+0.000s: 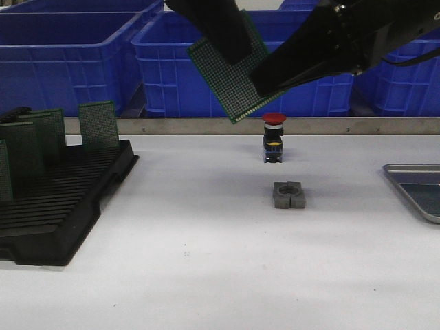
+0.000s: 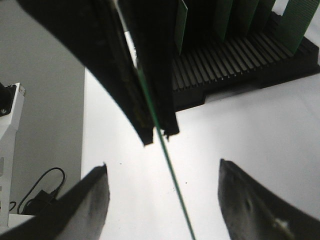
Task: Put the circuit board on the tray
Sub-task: 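Reach the right gripper to the held board and grasp it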
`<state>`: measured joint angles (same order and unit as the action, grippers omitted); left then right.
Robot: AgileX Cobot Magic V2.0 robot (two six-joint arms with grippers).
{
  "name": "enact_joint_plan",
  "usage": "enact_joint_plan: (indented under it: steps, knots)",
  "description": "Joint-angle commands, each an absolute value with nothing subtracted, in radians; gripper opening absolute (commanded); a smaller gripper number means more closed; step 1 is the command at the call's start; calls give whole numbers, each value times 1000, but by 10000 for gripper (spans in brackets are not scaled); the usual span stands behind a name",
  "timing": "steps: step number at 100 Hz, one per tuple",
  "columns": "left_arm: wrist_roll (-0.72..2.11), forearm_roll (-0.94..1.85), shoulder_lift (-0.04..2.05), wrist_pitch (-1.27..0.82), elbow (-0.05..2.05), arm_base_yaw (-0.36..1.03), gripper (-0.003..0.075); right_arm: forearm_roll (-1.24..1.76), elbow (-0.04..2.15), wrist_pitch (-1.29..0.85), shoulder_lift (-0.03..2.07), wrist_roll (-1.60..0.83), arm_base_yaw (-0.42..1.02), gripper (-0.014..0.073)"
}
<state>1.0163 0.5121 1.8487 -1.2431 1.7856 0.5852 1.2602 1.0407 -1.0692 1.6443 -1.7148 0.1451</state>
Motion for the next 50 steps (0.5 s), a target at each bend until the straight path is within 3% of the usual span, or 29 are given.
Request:
enact_joint_plan:
  steps: [1,14,44,50]
  knots:
    - [1009,565,1801,-1275,1811,592,-18,1333,1067,-1089,1611,-1730,150,486]
    - [1009,565,1801,-1275,1811,592,-18,1334,1067,-1083,1614,-1730,154,402]
    - [1009,566,1801,-1275,1811,592,-18,1335,1067,-1053,1614,-1730,154,-68]
    - [1009,566,1801,-1275,1811,592,-18,1335,1067,-1053,1614,-1730,154,-62]
